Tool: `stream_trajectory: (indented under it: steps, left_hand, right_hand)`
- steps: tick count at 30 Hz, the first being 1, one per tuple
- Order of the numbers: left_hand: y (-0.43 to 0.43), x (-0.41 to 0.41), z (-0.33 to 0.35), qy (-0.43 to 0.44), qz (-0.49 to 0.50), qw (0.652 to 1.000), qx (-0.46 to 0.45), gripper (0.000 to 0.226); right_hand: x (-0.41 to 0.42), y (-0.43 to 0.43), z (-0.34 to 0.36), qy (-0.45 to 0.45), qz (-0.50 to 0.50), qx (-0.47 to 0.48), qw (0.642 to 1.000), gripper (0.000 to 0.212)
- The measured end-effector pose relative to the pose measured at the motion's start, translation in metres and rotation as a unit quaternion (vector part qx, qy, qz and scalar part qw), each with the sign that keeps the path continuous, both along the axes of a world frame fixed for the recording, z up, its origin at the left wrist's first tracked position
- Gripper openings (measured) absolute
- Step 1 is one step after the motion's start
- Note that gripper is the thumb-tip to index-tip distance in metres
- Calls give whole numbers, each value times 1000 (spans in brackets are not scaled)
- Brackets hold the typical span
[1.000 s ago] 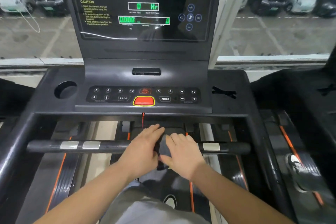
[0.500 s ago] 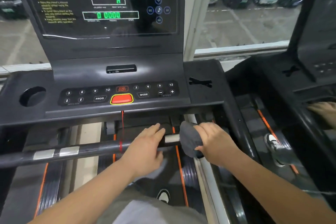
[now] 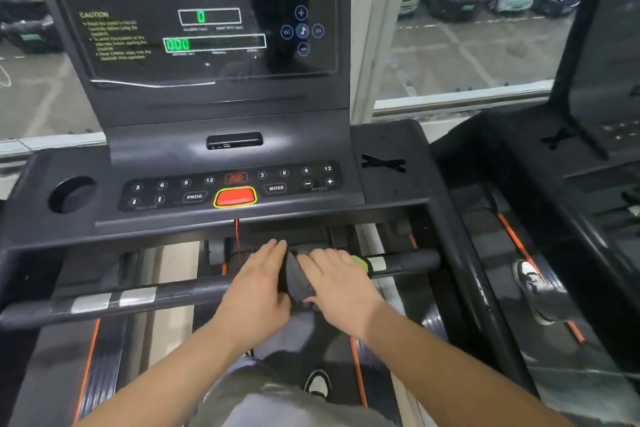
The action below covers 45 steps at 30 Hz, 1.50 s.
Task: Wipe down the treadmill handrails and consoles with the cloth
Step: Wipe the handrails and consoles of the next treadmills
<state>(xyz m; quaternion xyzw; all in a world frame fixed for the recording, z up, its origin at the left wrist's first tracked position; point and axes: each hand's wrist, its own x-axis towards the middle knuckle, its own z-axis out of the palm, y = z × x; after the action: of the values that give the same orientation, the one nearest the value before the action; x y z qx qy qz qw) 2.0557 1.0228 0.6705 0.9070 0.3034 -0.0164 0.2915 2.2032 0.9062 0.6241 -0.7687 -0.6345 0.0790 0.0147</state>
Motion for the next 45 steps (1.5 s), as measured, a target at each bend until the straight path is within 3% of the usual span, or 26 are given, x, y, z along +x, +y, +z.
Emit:
stream_trajectory:
  steps: [3, 7, 15, 18, 21, 24, 29, 34, 39, 43, 45]
  left_hand:
    - [-18, 17, -3, -20, -52, 998, -6, 83]
    - [-40, 34, -4, -40, -100, 994, -1, 79]
    - [-48, 35, -3, -73, -99, 992, 3, 76]
    - [-47, 33, -3, -76, -91, 993, -1, 76]
    - [-45, 30, -3, -75, -91, 993, 3, 76]
    - [-41, 29, -8, -74, -90, 993, 5, 78]
    - [-49, 35, -11, -78, -110, 991, -1, 76]
    - [-48, 40, -9, -77, -108, 991, 2, 76]
    - [-46, 41, -6, -80, -121, 989, 22, 75]
    - [-50, 48, -9, -64, -168, 982, 63, 75]
    - [-60, 61, -11, -71, -210, 970, 99, 76]
  right_hand:
    - [32, -30, 10, -14, -21, 17, 1000, 74]
    - [81, -78, 21, -51, -39, 62, 996, 54]
    - [70, -98, 44, -182, -173, -159, 955, 66]
    - [45, -82, 31, -157, -208, -177, 949, 82]
    - [44, -74, 15, -125, -238, -131, 954, 108]
    - [44, -74, 2, -111, -245, -92, 959, 118]
    - [60, -61, 6, -104, -230, -67, 965, 73]
    - [112, -45, 38, 45, -180, -235, 954, 60]
    - [124, -23, 58, 72, -162, -349, 920, 59]
    - [88, -41, 45, -24, -201, -214, 956, 62]
    - [62, -61, 30, -46, -238, -158, 957, 76]
